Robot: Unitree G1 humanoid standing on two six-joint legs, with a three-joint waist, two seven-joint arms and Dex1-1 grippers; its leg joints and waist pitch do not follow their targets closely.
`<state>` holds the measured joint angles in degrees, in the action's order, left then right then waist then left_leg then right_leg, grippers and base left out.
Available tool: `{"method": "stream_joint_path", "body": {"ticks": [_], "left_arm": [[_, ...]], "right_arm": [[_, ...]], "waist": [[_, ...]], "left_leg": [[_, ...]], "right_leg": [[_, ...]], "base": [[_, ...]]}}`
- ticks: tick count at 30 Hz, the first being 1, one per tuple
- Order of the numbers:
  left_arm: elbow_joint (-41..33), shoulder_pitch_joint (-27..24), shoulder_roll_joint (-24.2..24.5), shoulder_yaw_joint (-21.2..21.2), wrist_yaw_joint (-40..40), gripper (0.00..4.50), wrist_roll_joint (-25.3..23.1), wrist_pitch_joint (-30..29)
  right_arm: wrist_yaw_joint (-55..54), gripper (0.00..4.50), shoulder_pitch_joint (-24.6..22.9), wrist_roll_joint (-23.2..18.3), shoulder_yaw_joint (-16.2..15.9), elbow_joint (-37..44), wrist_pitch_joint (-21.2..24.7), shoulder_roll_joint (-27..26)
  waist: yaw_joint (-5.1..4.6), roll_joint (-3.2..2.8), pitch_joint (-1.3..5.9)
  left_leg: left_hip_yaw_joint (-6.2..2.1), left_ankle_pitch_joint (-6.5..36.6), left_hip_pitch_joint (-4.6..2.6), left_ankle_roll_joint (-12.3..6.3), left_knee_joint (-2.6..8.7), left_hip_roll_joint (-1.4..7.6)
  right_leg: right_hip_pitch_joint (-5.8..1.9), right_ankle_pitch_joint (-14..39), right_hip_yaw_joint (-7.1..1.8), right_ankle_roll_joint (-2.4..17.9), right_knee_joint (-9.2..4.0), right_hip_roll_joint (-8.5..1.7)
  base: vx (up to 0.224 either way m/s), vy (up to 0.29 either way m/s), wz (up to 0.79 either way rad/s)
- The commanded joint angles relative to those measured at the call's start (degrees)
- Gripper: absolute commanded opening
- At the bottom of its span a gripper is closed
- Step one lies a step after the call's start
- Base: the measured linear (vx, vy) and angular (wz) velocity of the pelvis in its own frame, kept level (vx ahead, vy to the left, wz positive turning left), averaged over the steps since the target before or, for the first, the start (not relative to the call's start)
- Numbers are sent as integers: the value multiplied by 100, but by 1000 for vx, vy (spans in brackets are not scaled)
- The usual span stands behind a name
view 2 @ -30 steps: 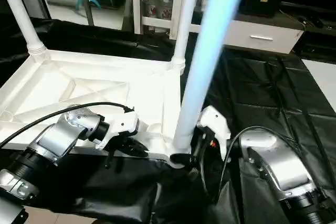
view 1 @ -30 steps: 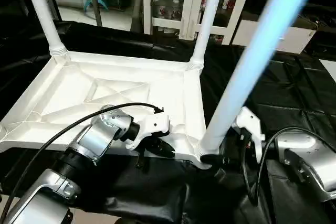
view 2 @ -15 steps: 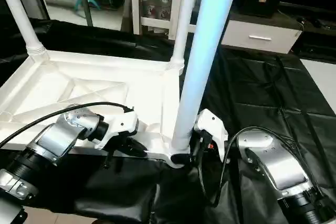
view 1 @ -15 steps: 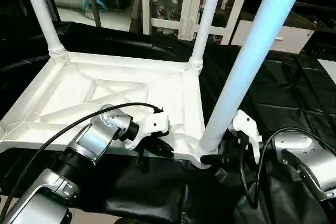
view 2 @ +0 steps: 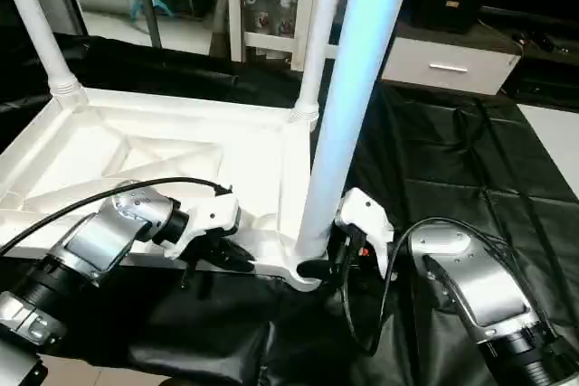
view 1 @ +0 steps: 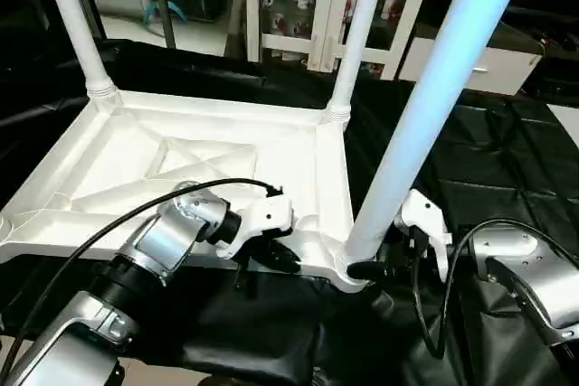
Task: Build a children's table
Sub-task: Rotate leg to tighten
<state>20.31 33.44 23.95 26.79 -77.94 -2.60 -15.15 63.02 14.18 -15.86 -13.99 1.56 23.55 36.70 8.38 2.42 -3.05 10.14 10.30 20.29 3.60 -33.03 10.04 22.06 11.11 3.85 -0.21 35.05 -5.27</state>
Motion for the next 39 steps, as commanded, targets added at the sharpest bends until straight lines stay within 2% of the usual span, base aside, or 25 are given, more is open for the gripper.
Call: {"method": "stream_joint_path", "body": {"ticks": [1,6,10,11,14,15,16,18,21,22,23,25,26,27,28,30,31,32,33,34,35,36,37,38,39], "left_arm": [[47,-76,-55,277,-33,0,-154,-48],[180,-42,-168,174,290,0,-203,52],[486,77,-515,-120,928,0,-133,94],[486,77,-515,-120,928,0,-133,94],[691,155,-720,-247,1279,0,-121,28],[700,159,-728,-251,1293,0,-121,26],[941,258,-934,-345,1691,0,-153,-54],[1106,331,-1072,-402,1992,0,-215,-62],[1355,462,-1343,-510,2520,0,-336,-96],[1547,576,-1560,-593,2925,0,-403,-130],[1607,615,-1631,-613,3050,0,-417,-141],[1705,676,-1738,-623,3196,0,-428,-136],[1785,716,-1798,-636,3294,0,-443,-125],[1795,722,-1806,-637,3306,0,-446,-123],[1848,749,-1842,-640,3366,0,-461,-112],[1920,785,-1890,-646,3448,0,-488,-86],[1976,812,-1939,-665,3525,0,-505,-68],[2019,830,-1970,-676,3570,0,-531,-45],[2030,830,-1970,-669,3569,0,-555,-18],[2060,836,-1973,-670,3581,0,-573,5],[2079,827,-1949,-665,3580,0,-593,31],[2079,827,-1949,-665,3580,0,-593,31],[2091,816,-1919,-656,3567,0,-601,47],[2094,807,-1901,-650,3561,0,-606,53],[2094,807,-1901,-650,3561,0,-606,53]], "right_arm": [[223,246,-26,150,-257,3,-6,82],[-112,246,-47,150,-113,-176,-51,-161],[-1139,246,85,320,142,-773,51,-730],[-1139,246,85,320,142,-773,51,-730],[-1773,245,150,370,256,-1056,332,-1124],[-1798,245,153,370,261,-1065,345,-1141],[-2477,245,212,499,337,-1301,522,-1581],[-3084,245,294,678,416,-1556,607,-1938],[-4224,245,477,998,570,-2073,616,-2494],[-5065,245,636,1164,713,-2475,519,-2876],[-5344,245,698,1202,765,-2624,451,-3015],[-5785,243,817,1171,914,-2901,299,-3271],[-6043,243,896,1169,1004,-3063,216,-3410],[-6080,237,908,1169,1019,-3086,202,-3429],[-6267,234,966,1171,1089,-3199,130,-3525],[-6451,233,1069,1223,1125,-3376,18,-3625],[-6627,232,1171,1222,1201,-3534,-92,-3730],[-6684,231,1296,1108,1335,-3654,-371,-3866],[-6597,231,1386,983,1425,-3683,-601,-3957],[-6536,231,1454,916,1493,-3710,-776,-4026],[-6385,231,1497,899,1494,-3655,-1029,-4037],[-6385,231,1497,899,1494,-3655,-1029,-4037],[-6113,231,1501,874,1437,-3584,-1239,-3997],[-5936,231,1497,859,1394,-3538,-1379,-3967],[-5936,231,1497,859,1394,-3538,-1379,-3967]], "waist": [[-8,5,326],[-12,5,322],[-36,1,283],[-58,4,265],[-126,8,269],[-155,8,264],[-180,-9,264],[-255,-16,265],[-381,-62,275],[-422,-111,257],[-465,-128,255],[-496,-183,246],[-554,-238,219],[-554,-238,219],[-535,-253,217],[-539,-200,187],[-553,-194,159],[-495,-264,161],[-227,-326,76],[179,-270,237],[-115,427,417],[-115,427,417],[113,132,330],[114,175,355],[162,-35,487]], "left_leg": [[-111,1464,-69,-75,414,349],[-109,1463,-61,-83,412,343],[-140,1994,-103,92,443,329],[-151,2177,-131,148,445,318],[-226,2436,-85,250,484,316],[-236,2559,-101,253,484,314],[-244,2647,-116,266,479,311],[-263,2800,-130,330,484,293],[-352,3110,-84,441,539,309],[-359,3339,-118,469,557,315],[-397,3657,-144,522,576,316],[-432,4000,-170,556,614,332],[-456,4558,-142,581,743,390],[-456,4558,-142,581,743,390],[-378,4827,-130,578,858,409],[-313,4790,-248,557,769,324],[-313,4760,-308,535,723,295],[-238,4821,21,407,1033,416],[-83,5433,721,487,1570,571],[424,4831,525,292,1319,317],[101,2617,-419,314,166,247],[101,2617,-419,314,166,247],[-337,549,148,-119,-301,87],[-340,216,372,-28,-49,175],[-335,-447,160,293,222,295]], "right_leg": [[-214,1285,-289,1229,-432,-407],[-212,1264,-289,1246,-432,-407],[-177,2337,-271,987,-555,-437],[-140,2665,-252,891,-603,-434],[-169,3143,-204,617,-640,-447],[-145,3269,-195,542,-672,-451],[-124,3286,-195,534,-690,-453],[-104,3358,-154,523,-715,-437],[-183,3328,-59,418,-745,-452],[-170,3228,-13,443,-767,-434],[-176,3212,57,426,-805,-431],[-210,3131,123,402,-807,-414],[-277,2691,168,435,-711,-342],[-277,2691,168,435,-711,-342],[-282,2390,134,518,-562,-278],[-150,2946,136,466,-724,-316],[-112,3335,221,359,-859,-328],[-526,3242,398,173,-368,-173],[-960,2377,311,240,815,12],[-617,1341,199,261,723,173],[80,4255,-379,-255,-306,-481],[80,4255,-379,-255,-306,-481],[-241,5063,-821,148,-699,-1000],[-426,3976,-584,200,-477,-799],[-327,1226,-260,405,-154,-383]], "base": [[0,0,0],[0,0,0],[0,0,0],[0,0,0],[-52,12,-7],[0,0,0],[0,0,0],[0,0,0],[-12,16,-6],[-36,47,-18],[0,0,0],[0,0,0],[0,0,0],[0,0,0],[0,0,0],[0,0,0],[0,0,0],[0,0,0],[-79,-44,9],[-79,-44,9],[1,-166,12],[82,-217,0],[82,-217,0],[98,-88,-25],[111,-3,-14]]}}
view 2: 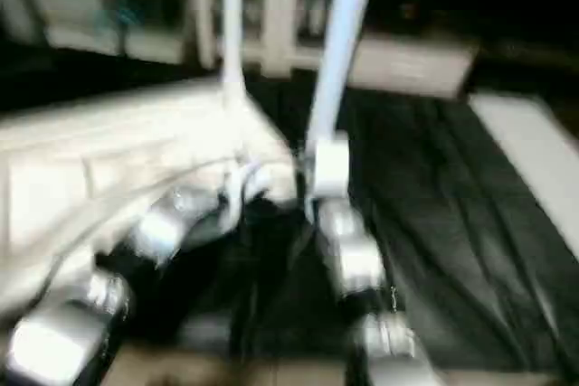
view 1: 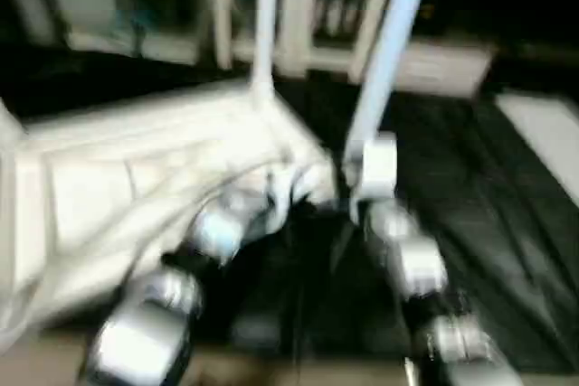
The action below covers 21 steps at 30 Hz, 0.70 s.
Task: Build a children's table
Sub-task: Rotate leg to tighten
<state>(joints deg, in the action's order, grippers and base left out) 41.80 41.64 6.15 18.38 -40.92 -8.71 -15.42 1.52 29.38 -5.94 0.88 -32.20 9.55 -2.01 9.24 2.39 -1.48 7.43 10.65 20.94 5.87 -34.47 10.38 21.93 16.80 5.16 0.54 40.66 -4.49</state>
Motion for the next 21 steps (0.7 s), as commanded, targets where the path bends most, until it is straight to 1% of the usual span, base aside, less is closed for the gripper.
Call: {"method": "stream_joint_path", "body": {"ticks": [1,2,3,4,5,6,7,8,9,10,11,12,13,14,15,16,17,18,19,20,21], "left_arm": [[-56,-26,-90,188,-161,0,9,103],[-54,-26,-86,189,-164,0,9,108],[-32,-32,-54,195,-210,0,7,148],[8,-38,-12,208,-320,0,-3,224],[8,-38,-12,208,-321,0,-3,224],[9,-41,2,220,-358,0,-6,250],[11,-46,26,241,-421,0,-13,293],[11,-46,26,241,-421,0,-13,293],[-25,-70,71,274,-548,0,-7,299],[-39,-80,87,285,-596,0,-5,307],[-113,-132,173,343,-855,0,9,350],[-113,-132,173,343,-855,0,9,350],[-149,-162,249,386,-1021,0,16,399],[-149,-162,249,386,-1021,0,16,399],[-171,-183,317,421,-1151,0,19,445],[-212,-214,414,473,-1391,0,51,511],[-241,-234,479,507,-1558,0,74,555],[-271,-252,550,539,-1748,0,102,587],[-329,-288,722,614,-2165,0,149,745],[-346,-299,785,640,-2304,0,160,822],[-393,-325,897,691,-2594,0,200,891]], "right_arm": [[352,288,-59,-164,-108,-14,-16,-37],[364,287,-65,-167,-110,10,-14,-26],[466,292,-116,-179,-126,199,7,72],[637,305,-193,-162,-161,474,37,247],[638,305,-193,-162,-161,475,37,248],[699,329,-215,-168,-155,538,51,291],[801,329,-253,-179,-145,645,75,363],[801,338,-253,-179,-145,645,75,363],[989,350,-343,-187,-150,863,154,528],[1096,363,-377,-211,-164,934,192,589],[1689,363,-568,-349,-241,1320,400,924],[1689,376,-568,-349,-241,1320,400,924],[2291,376,-765,-539,-358,1693,615,1282],[2291,376,-765,-539,-358,1693,615,1282],[2760,376,-933,-666,-447,2002,728,1599],[3322,376,-1118,-859,-516,2366,902,2010],[3686,376,-1238,-986,-556,2604,1018,2282],[3956,376,-1317,-1036,-562,2753,1060,2531],[4527,376,-1478,-1141,-560,3048,1161,3073],[4704,376,-1526,-1163,-554,3131,1186,3253],[4963,376,-1601,-1201,-547,3237,1236,3503]], "waist": [[-47,-1,352],[-71,-62,344],[-71,-62,344],[-83,-65,297],[-74,-62,299],[-76,-79,296],[-82,-88,277],[-82,-91,282],[-102,-111,267],[-110,-114,243],[-108,-105,217],[-76,-114,207],[-84,-109,188],[-62,-104,197],[-70,-99,197],[-29,-94,222],[-11,-86,229],[1,-84,232],[22,-136,241],[37,-116,234],[38,-117,228]], "left_leg": [[-42,-686,-73,-76,291,291],[-27,-985,21,-162,300,263],[-27,-985,21,-162,300,263],[27,-289,-1,-224,364,266],[29,-90,1,-211,390,270],[35,177,-13,-153,435,295],[41,436,-37,-106,473,323],[44,512,-48,-81,485,342],[46,628,-66,-42,520,358],[63,789,-92,-2,541,374],[79,1001,-91,-9,554,359],[88,1085,-121,-22,559,385],[99,1168,-127,-33,571,389],[122,1196,-122,-68,572,397],[128,1143,-97,-103,568,372],[145,978,-120,-174,549,391],[152,878,-118,-218,531,398],[168,713,-85,-292,524,379],[162,677,-84,-337,505,384],[166,689,-91,-365,500,390],[166,678,-61,-403,500,373]], "right_leg": [[-202,-1442,-373,625,-509,-306],[-296,-2483,-321,902,-476,-307],[-296,-2483,-321,902,-476,-307],[-323,-2324,-328,1091,-594,-365],[-366,-2114,-322,1091,-624,-378],[-375,-1746,-329,1061,-670,-416],[-379,-1341,-328,1011,-735,-431],[-376,-1224,-335,999,-743,-442],[-359,-1004,-332,998,-776,-440],[-334,-797,-341,1001,-817,-443],[-343,-507,-348,980,-859,-443],[-328,-387,-361,950,-886,-465],[-313,-267,-371,962,-899,-476],[-333,-130,-376,907,-920,-490],[-352,-165,-367,896,-917,-475],[-359,-364,-365,861,-916,-479],[-358,-532,-367,889,-892,-485],[-371,-771,-358,924,-870,-475],[-371,-890,-354,926,-869,-483],[-371,-920,-355,922,-876,-479],[-385,-947,-352,934,-863,-483]], "base": [[111,-3,-14],[0,0,0],[0,0,0],[0,0,0],[0,0,0],[0,0,0],[0,0,0],[0,0,0],[0,0,0],[0,0,0],[0,0,0],[0,0,0],[0,0,0],[0,0,0],[0,0,0],[0,0,0],[0,0,0],[0,0,0],[0,0,0],[0,0,0],[0,0,0]]}}
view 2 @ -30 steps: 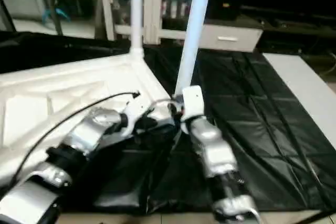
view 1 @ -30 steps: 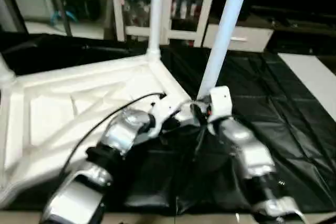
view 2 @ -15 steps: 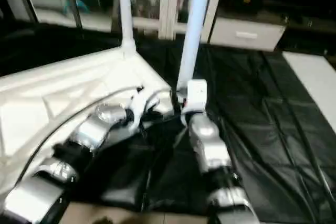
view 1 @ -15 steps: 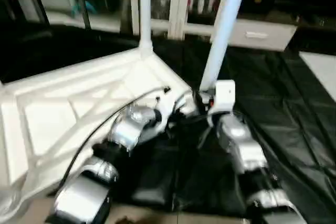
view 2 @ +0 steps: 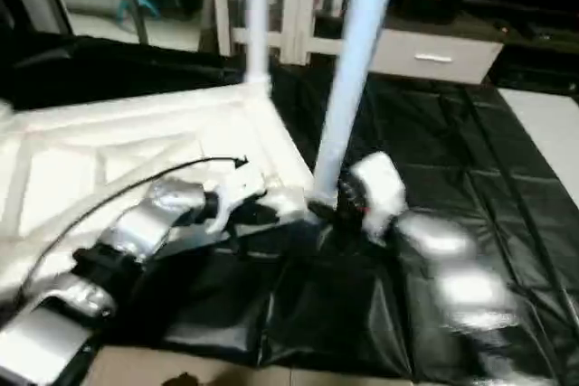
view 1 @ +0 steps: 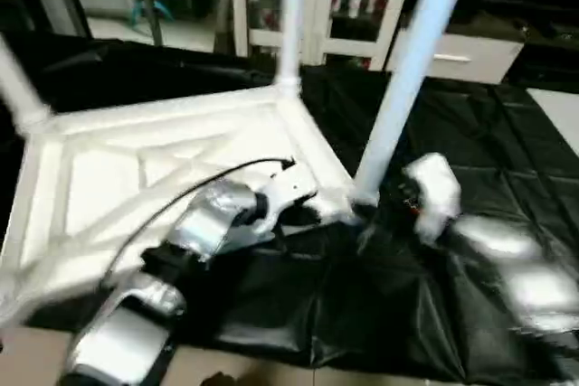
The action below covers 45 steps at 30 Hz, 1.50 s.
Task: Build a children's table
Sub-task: Rotate leg to tighten
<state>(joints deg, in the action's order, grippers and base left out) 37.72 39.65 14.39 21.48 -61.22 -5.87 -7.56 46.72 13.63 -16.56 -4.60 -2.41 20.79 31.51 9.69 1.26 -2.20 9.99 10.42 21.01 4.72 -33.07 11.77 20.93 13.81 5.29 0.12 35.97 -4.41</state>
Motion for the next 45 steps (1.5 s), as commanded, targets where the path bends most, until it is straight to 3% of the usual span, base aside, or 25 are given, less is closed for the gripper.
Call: {"method": "stream_joint_path", "body": {"ticks": [1,2,5,13,16,18,27,33,45], "left_arm": [[-12,-140,124,404,-702,0,-63,126],[-27,-149,193,446,-845,0,-65,214],[-49,-163,271,484,-1010,0,-69,326],[-195,-194,309,365,-1074,0,73,303],[-220,-176,269,299,-1097,57,148,248],[-192,-157,247,293,-1057,61,107,332],[-59,-127,216,346,-923,61,-15,440],[31,-100,244,393,-924,10,-119,478],[-43,-190,248,388,-873,10,-123,463]], "right_arm": [[540,376,-58,-157,4,294,139,242],[653,376,-103,-144,-27,328,139,344],[765,376,-173,-128,-71,426,189,467],[636,376,-224,-114,-234,556,275,377],[649,378,-223,-96,-277,585,284,321],[684,378,-215,-72,-281,597,296,295],[667,378,-205,-87,-295,621,312,323],[673,378,-212,-23,-287,591,264,339],[650,378,-52,83,-306,278,177,286]], "waist": [[-12,5,296],[-16,-20,295],[-19,-20,296],[6,1,308],[4,-7,314],[3,-1,322],[-8,-14,331],[-6,-13,337],[-3,15,328]], "left_leg": [[-82,743,-76,-293,362,245],[-79,827,-84,-266,366,237],[-81,901,-105,-232,371,258],[-74,765,-95,-205,359,256],[-77,724,-95,-214,354,258],[-78,665,-90,-234,346,254],[-81,621,-92,-249,333,254],[-78,577,-91,-271,322,247],[-74,652,-91,-254,325,250]], "right_leg": [[-260,-549,-365,997,-400,-509],[-247,-340,-357,1049,-423,-514],[-227,-155,-355,1145,-431,-511],[-234,-333,-355,1241,-385,-519],[-231,-388,-353,1260,-378,-514],[-241,-486,-353,1258,-367,-514],[-245,-611,-348,1271,-355,-505],[-253,-683,-349,1282,-347,-504],[-246,-446,-350,1274,-355,-515]], "base": [[0,0,0],[0,0,0],[0,0,0],[0,0,0],[0,0,0],[0,0,0],[0,0,0],[0,0,0],[0,0,0]]}}
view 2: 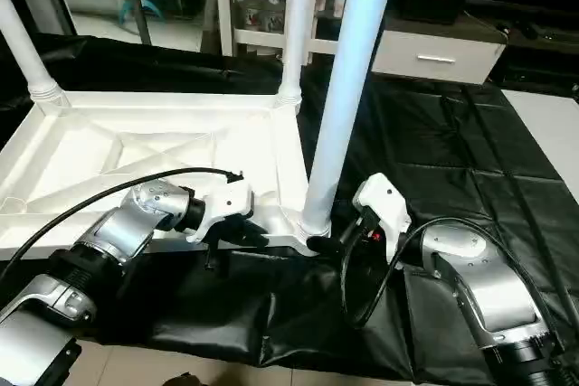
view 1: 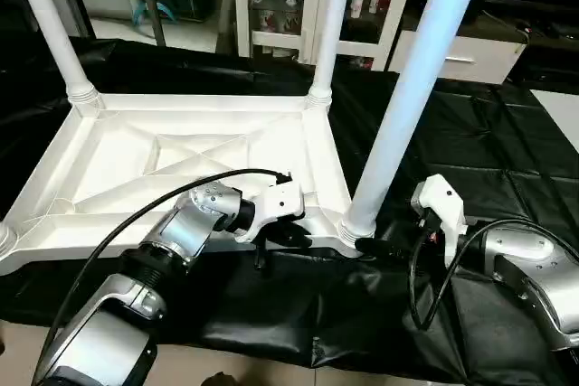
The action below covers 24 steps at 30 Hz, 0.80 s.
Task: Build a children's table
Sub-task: Rotate leg to tighten
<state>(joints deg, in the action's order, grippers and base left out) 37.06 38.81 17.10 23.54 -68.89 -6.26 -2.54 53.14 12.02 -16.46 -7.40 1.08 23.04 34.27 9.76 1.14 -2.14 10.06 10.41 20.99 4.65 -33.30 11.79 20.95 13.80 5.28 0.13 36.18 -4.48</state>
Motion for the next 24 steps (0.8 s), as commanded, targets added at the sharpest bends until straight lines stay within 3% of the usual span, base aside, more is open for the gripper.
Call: {"method": "stream_joint_path", "body": {"ticks": [1,9,11,13,15,16,20,24], "left_arm": [[-19,-131,-21,176,-146,10,-62,-36],[-296,-259,25,237,-459,10,72,40],[-328,-265,20,261,-524,10,82,33],[-339,-263,23,278,-542,10,70,36],[-367,-262,32,299,-536,10,41,51],[-379,-263,37,301,-532,10,35,52],[-455,-291,66,312,-564,10,48,9],[-525,-334,88,311,-619,10,45,-26]], "right_arm": [[-25,378,164,139,-49,-175,-62,5],[213,378,709,222,-254,-1014,-288,-244],[417,378,814,222,-365,-1143,-310,-295],[538,378,835,236,-435,-1169,-327,-291],[841,378,868,233,-583,-1233,-347,-252],[881,378,888,250,-607,-1279,-384,-245],[940,378,996,373,-663,-1556,-574,-255],[1019,378,1096,473,-717,-1749,-727,-243]], "waist": [[-17,34,322],[-50,-8,346],[-49,19,349],[-36,5,343],[-14,52,342],[-2,32,341],[-10,47,336],[-10,42,343]], "left_leg": [[-79,621,-87,-243,343,242],[-76,490,-88,-306,318,241],[-68,545,-88,-301,315,239],[-67,557,-93,-300,317,246],[-63,528,-86,-338,314,251],[-64,524,-83,-352,312,249],[-64,600,-81,-290,320,245],[-62,489,-78,-325,309,239]], "right_leg": [[-247,-442,-348,1277,-374,-507],[-241,-789,-336,1408,-327,-485],[-245,-734,-329,1451,-328,-492],[-240,-674,-333,1450,-330,-486],[-247,-715,-334,1444,-321,-489],[-241,-676,-334,1434,-320,-500],[-238,-446,-333,1397,-341,-512],[-236,-574,-332,1403,-321,-494]], "base": [[0,0,0],[0,0,0],[0,0,0],[0,0,0],[0,0,0],[0,0,0],[0,0,0],[0,0,0]]}}
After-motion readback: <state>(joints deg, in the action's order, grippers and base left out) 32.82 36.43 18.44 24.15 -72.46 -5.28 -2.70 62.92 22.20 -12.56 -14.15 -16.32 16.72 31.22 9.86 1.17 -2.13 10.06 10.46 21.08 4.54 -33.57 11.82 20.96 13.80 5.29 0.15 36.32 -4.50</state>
